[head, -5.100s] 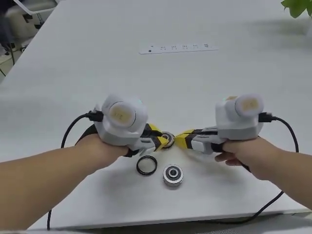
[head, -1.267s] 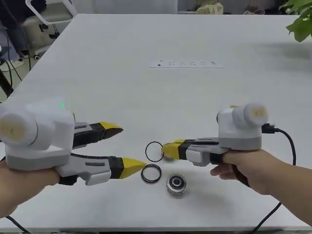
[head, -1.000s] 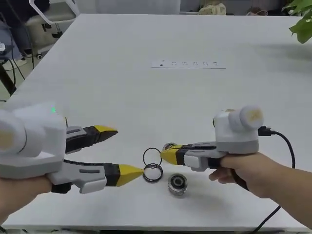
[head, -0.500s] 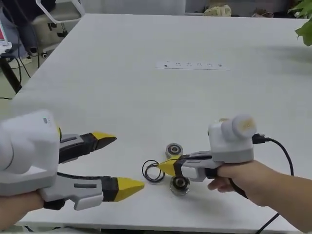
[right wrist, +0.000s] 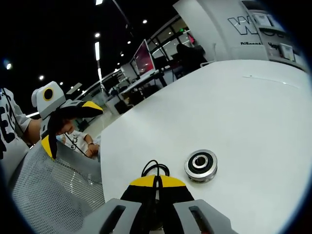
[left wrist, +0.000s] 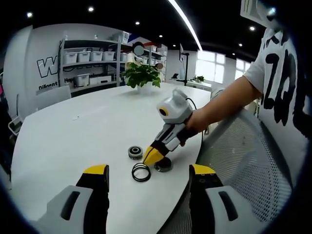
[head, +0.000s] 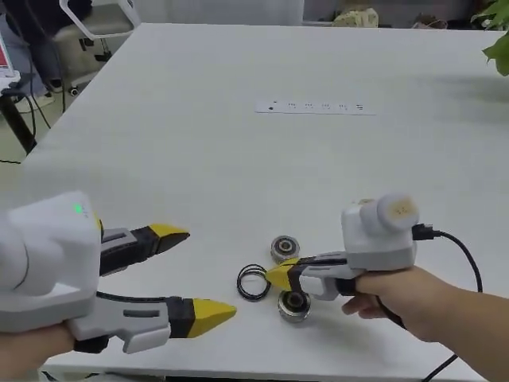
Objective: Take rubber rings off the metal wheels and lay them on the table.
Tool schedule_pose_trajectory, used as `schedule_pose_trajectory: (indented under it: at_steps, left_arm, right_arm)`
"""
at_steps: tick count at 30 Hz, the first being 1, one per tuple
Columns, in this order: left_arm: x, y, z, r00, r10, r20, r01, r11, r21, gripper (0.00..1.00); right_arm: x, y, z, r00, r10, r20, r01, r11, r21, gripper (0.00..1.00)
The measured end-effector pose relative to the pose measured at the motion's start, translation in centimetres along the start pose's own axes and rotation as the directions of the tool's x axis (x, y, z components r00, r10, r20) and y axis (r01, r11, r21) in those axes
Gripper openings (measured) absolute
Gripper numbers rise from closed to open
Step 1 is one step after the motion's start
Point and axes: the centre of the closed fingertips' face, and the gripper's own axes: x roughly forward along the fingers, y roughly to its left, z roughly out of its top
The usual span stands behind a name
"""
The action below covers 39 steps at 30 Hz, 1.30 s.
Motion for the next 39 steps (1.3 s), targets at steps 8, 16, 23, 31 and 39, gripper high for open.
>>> schedule_pose_trajectory:
  at_steps: [8,16,23,31,39]
  left_arm:
    - [0.0,0.0,-0.3,0.9999,0.002,-0.011,-0.002,1.000,0.001,0.64]
    - [0.0,-0.1,-0.6,0.9997,0.001,-0.026,-0.001,1.000,0.019,0.64]
    - [0.0,-0.1,-0.7,0.9995,0.002,-0.031,-0.002,1.000,0.010,0.64]
    - [0.0,-0.1,-0.8,0.9993,0.004,-0.037,-0.003,1.000,0.007,0.64]
    - [0.1,-0.1,-0.9,0.9990,0.004,-0.044,-0.003,1.000,0.013,0.64]
  right_arm:
    - [-0.1,-0.6,-0.1,0.9995,-0.031,-0.002,0.031,1.000,0.003,0.01]
    - [-0.7,-0.7,0.9,0.9990,-0.038,0.024,0.038,0.999,0.001,0.07]
    - [-2.2,-0.7,2.7,0.9973,-0.045,0.057,0.047,0.998,-0.030,0.12]
    - [-4.2,0.3,5.2,0.9927,-0.040,0.114,0.049,0.996,-0.079,0.19]
    - [-6.5,1.7,5.1,0.9936,-0.046,0.103,0.062,0.986,-0.157,0.28]
